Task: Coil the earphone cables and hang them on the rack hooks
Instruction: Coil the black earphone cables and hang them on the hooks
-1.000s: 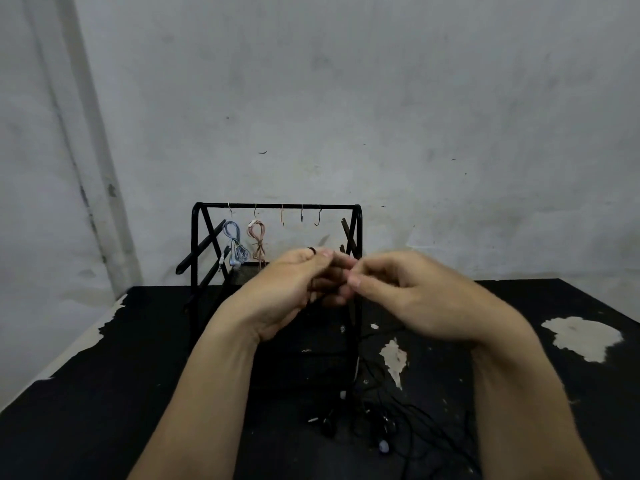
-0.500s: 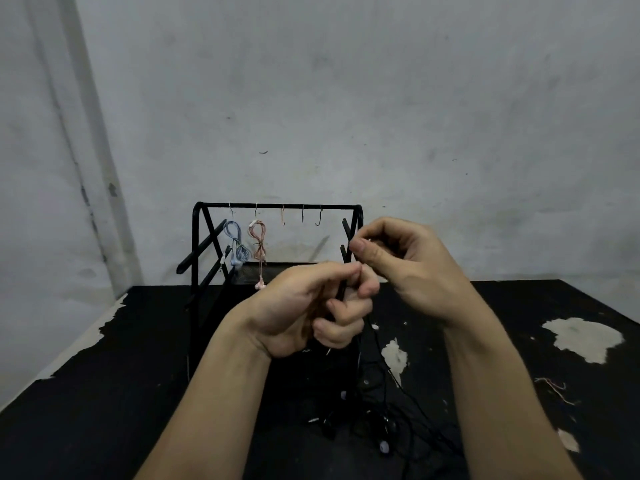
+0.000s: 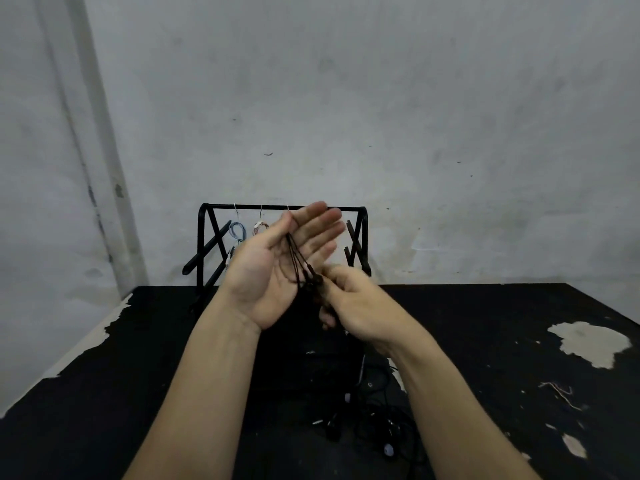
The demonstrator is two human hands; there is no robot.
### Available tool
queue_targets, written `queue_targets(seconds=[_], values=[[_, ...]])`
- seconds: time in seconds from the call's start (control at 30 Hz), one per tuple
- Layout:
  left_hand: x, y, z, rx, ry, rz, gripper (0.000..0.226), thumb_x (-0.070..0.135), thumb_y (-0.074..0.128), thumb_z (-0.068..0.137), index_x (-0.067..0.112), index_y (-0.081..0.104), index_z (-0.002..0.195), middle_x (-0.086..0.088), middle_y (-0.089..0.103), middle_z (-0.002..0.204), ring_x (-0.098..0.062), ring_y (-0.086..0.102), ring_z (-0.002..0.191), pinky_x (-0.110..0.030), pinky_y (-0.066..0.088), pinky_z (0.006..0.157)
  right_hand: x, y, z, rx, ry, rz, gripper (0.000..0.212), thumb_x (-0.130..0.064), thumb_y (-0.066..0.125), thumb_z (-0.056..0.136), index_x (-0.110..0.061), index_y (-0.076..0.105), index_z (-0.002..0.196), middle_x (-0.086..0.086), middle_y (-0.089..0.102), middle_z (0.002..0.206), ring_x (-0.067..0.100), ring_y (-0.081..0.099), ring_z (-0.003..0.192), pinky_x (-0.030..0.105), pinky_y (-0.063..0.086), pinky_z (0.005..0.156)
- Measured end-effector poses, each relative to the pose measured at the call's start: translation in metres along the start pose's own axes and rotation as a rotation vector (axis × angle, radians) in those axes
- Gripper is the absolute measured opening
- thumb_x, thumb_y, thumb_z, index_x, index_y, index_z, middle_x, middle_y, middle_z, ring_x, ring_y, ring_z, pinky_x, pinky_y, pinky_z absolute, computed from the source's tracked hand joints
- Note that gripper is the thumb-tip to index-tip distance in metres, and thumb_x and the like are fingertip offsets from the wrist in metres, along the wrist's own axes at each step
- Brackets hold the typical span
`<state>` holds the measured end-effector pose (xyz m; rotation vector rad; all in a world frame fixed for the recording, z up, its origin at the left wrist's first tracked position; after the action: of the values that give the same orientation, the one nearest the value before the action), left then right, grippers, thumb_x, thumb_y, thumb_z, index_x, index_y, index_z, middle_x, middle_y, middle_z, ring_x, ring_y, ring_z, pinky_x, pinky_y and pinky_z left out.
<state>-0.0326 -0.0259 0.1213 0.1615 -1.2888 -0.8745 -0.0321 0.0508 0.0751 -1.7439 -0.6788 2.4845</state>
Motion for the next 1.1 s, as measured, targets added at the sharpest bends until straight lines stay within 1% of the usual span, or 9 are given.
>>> queue_targets(seconds=[0.1,0.2,0.37,0.5,0.63,0.77,0.9,1.0,1.1], values=[[0.004,-0.014,0.004,0.091,0.028,-0.036,0.044,0.028,0.029,0.107,0.003,0.057,0.130,-0.013,0.066,0.127,-0.024,0.064,0.118,-0.035,0.051,0.100,0.005,0.020,-0.006,-0.201,0.041,-0.129,0.025,-0.018,0.040,0.107,-0.019,0.060,0.093,0.002,0.044,0.070,0.012,0.044,0.051,0.024,0.038,0.052],[0.001,-0.028,0.008,0.162,0.038,0.028,0.044,0.029,0.030,0.107,0.005,0.057,0.132,-0.010,0.067,0.128,-0.020,0.063,0.120,-0.034,0.047,0.103,0.009,0.042,-0.021,-0.452,0.072,-0.362,0.024,-0.017,0.039,0.107,-0.012,0.063,0.109,-0.003,0.048,0.067,0.014,0.053,0.054,0.025,0.044,0.059],[-0.009,-0.036,0.011,0.222,0.020,0.339,0.040,0.025,0.031,0.108,0.008,0.064,0.121,-0.006,0.071,0.120,-0.015,0.063,0.119,-0.028,0.048,0.099,-0.006,0.029,-0.040,-0.550,0.101,-0.469,0.031,-0.023,0.040,0.107,-0.007,0.067,0.108,-0.005,0.050,0.057,0.017,0.058,0.058,0.023,0.045,0.063],[-0.025,-0.029,0.007,0.144,-0.093,0.486,0.039,0.022,0.034,0.107,0.003,0.067,0.111,-0.014,0.074,0.109,-0.021,0.069,0.105,-0.030,0.052,0.094,-0.029,-0.005,-0.047,-0.411,0.077,-0.442,0.030,-0.030,0.044,0.106,-0.015,0.070,0.101,-0.012,0.050,0.053,0.012,0.055,0.055,0.020,0.043,0.055],[-0.048,-0.008,-0.009,-0.040,-0.283,0.520,0.035,0.022,0.039,0.104,0.000,0.066,0.098,-0.014,0.069,0.075,-0.021,0.068,0.066,-0.025,0.057,0.062,-0.047,-0.044,-0.048,-0.182,-0.010,-0.332,0.026,-0.031,0.050,0.103,-0.017,0.067,0.090,-0.011,0.057,0.057,0.015,0.049,0.054,0.032,0.039,0.055],[-0.063,0.012,-0.023,-0.266,-0.397,0.592,0.041,0.037,0.039,0.100,0.003,0.061,0.095,-0.009,0.051,0.061,-0.019,0.050,0.049,-0.025,0.039,0.049,-0.059,-0.074,-0.044,0.079,-0.145,-0.223,0.020,-0.026,0.061,0.097,-0.013,0.068,0.084,-0.013,0.052,0.055,0.001,0.039,0.046,0.014,0.032,0.047],[-0.069,0.024,-0.024,-0.360,-0.433,0.417,0.048,0.051,0.033,0.100,0.012,0.054,0.081,0.001,0.029,0.055,-0.010,0.024,0.043,-0.023,0.022,0.046,-0.056,-0.083,-0.035,0.223,-0.213,-0.050,0.016,-0.017,0.065,0.094,-0.010,0.065,0.080,-0.013,0.043,0.050,0.000,0.032,0.041,0.010,0.025,0.043],[-0.067,0.036,-0.028,-0.477,-0.420,0.307,0.041,0.046,0.034,0.100,0.015,0.049,0.078,0.005,0.023,0.057,-0.008,0.015,0.043,-0.026,0.012,0.046,-0.047,-0.075,-0.024,0.251,-0.239,0.074,0.014,-0.023,0.069,0.088,-0.010,0.068,0.081,-0.008,0.058,0.058,-0.001,0.047,0.051,0.012,0.036,0.049],[-0.055,0.037,-0.023,-0.467,-0.354,0.199,0.031,0.036,0.039,0.099,0.016,0.046,0.077,0.007,0.018,0.057,-0.007,0.011,0.043,-0.025,0.009,0.044,-0.027,-0.057,-0.009,0.238,-0.168,0.241,0.014,-0.017,0.064,0.094,-0.016,0.069,0.080,-0.005,0.067,0.066,0.004,0.059,0.061,0.016,0.046,0.058]])
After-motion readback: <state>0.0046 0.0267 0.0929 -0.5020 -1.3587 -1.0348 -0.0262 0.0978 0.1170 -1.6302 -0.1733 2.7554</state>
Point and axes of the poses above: each hand's wrist, its own z-axis towards the middle knuckle, its own y-axis out of the palm, x = y × z, the point moved 9 cm from there along z, towards the middle knuckle
